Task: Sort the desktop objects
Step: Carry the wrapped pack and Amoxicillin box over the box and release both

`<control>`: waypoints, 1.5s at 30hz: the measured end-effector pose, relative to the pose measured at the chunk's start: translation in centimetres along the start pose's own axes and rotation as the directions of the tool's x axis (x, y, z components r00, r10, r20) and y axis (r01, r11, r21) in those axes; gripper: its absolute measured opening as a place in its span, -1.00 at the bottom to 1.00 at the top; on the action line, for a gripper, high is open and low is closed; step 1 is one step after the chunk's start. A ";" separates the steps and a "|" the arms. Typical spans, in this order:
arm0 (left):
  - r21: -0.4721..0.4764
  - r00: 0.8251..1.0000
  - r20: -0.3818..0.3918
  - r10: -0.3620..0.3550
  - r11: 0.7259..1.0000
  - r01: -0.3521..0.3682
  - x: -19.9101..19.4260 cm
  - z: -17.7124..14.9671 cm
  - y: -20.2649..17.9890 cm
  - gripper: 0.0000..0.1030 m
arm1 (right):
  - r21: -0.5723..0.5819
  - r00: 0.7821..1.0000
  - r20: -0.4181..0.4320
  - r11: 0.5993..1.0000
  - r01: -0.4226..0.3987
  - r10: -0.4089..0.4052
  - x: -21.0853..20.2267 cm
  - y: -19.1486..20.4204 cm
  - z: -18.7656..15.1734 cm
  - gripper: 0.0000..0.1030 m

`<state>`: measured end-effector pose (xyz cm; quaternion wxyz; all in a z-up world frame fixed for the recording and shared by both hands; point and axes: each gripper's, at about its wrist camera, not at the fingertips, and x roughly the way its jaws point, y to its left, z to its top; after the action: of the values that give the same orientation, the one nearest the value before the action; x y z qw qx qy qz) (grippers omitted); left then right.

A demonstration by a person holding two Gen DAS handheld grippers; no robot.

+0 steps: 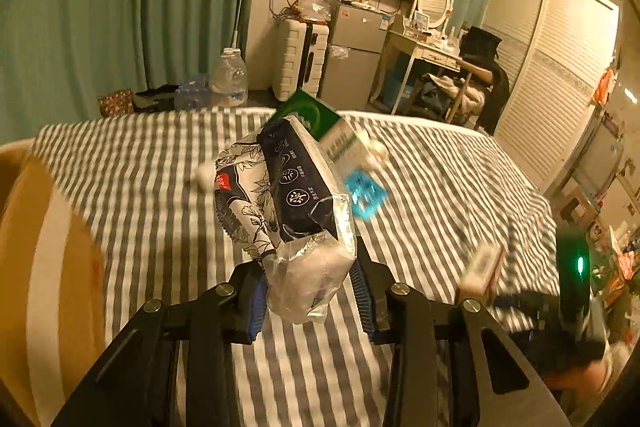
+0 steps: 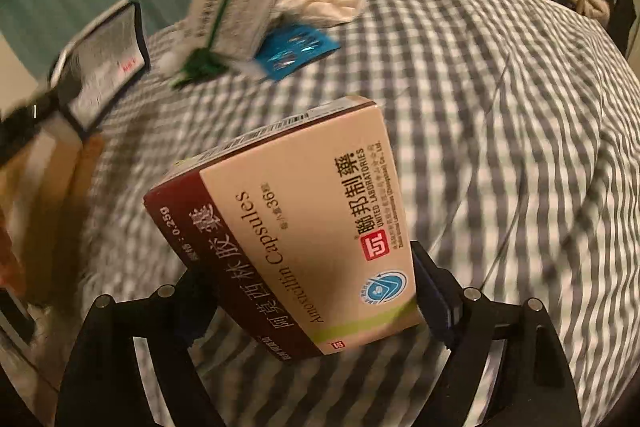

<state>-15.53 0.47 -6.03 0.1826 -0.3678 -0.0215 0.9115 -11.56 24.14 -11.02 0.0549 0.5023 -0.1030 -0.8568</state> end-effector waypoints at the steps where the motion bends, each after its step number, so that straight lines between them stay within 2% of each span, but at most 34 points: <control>1: -0.013 1.000 -0.007 -0.003 1.000 0.002 -1.2 -1.3 0.0 -0.27 | -0.003 1.000 0.015 1.000 0.006 -0.006 -0.8 0.8 -0.3 0.63; 5: -0.083 1.000 -0.026 0.002 0.997 -0.004 -4.3 -4.9 0.8 -0.27 | -0.004 0.998 0.055 1.000 -0.024 0.024 -4.4 3.3 -0.6 0.63; 9: -0.131 1.000 -0.018 0.015 0.991 -0.017 -7.6 -6.8 1.6 -0.27 | -0.096 0.997 0.070 0.995 0.000 0.007 -7.4 7.9 -1.7 0.63; 15: -0.152 0.994 0.103 0.044 0.988 -0.028 -14.6 -6.2 3.4 -0.27 | -0.231 0.990 0.131 0.973 -0.014 0.046 -12.0 15.7 -2.4 0.63; 18: -0.141 0.984 0.164 0.067 0.989 -0.044 -18.8 -5.2 5.0 -0.27 | -0.290 0.981 0.165 0.956 -0.053 0.105 -14.2 20.3 -1.9 0.63; 22: -0.143 0.961 0.251 0.113 0.987 -0.079 -23.9 -4.3 8.5 -0.27 | -0.344 0.961 0.189 0.930 -0.128 0.202 -15.7 26.0 -0.7 0.63; 27: -0.193 0.950 0.239 0.199 0.969 -0.154 -25.9 -4.7 13.5 -0.27 | -0.373 0.948 0.159 0.906 -0.202 0.277 -14.8 32.5 -0.4 0.63; 30: -0.219 0.947 0.210 0.244 0.956 -0.198 -25.7 -5.3 16.0 -0.27 | -0.379 0.941 0.116 0.890 -0.253 0.317 -13.0 34.7 0.0 0.64; 34: -0.260 0.949 0.163 0.270 0.939 -0.223 -24.8 -6.5 19.0 -0.27 | -0.411 0.954 0.071 0.880 -0.238 0.291 -10.7 37.1 0.2 0.64; 41: -0.289 0.945 0.134 0.297 0.924 -0.250 -23.6 -7.3 21.2 -0.25 | -0.420 0.953 0.029 0.869 -0.261 0.300 -7.9 38.8 0.7 0.67; 43: -0.294 0.939 0.126 0.319 0.916 -0.271 -23.2 -7.3 21.7 0.02 | -0.411 0.936 0.038 0.859 -0.305 0.350 -7.8 38.8 1.1 0.71; 44: -0.294 0.935 0.125 0.332 0.912 -0.285 -23.1 -7.1 21.5 0.37 | -0.399 0.932 0.064 0.865 -0.305 0.358 -8.0 38.5 1.3 0.75; 45: -0.294 0.927 0.122 0.354 0.905 -0.307 -23.1 -7.1 21.6 0.96 | -0.387 0.930 0.098 0.875 -0.292 0.353 -8.2 38.2 1.6 0.80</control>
<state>-2.24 -28.38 0.32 -0.0291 -0.3074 -0.0982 0.9461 -9.31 -11.16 5.56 0.2812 0.3859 -0.0283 -0.8782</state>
